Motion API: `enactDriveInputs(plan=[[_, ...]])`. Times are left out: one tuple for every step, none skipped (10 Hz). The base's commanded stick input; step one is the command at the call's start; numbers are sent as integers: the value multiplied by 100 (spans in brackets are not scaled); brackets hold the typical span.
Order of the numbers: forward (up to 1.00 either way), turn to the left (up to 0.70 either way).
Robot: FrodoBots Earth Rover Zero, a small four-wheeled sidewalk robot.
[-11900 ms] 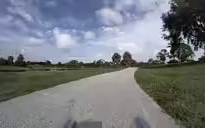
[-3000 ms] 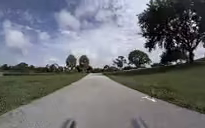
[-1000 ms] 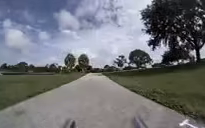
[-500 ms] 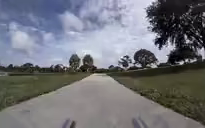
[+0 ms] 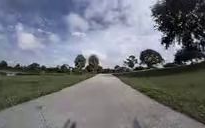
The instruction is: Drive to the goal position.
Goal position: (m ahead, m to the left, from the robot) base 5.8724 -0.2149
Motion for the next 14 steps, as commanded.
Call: enactDriveInputs(plan=[[69,3],[69,3],[69,3],[69,3],[69,3],[69,3],[69,3],[69,3],[69,3],[69,3],[69,3],[69,3],[69,3],[69,4]])
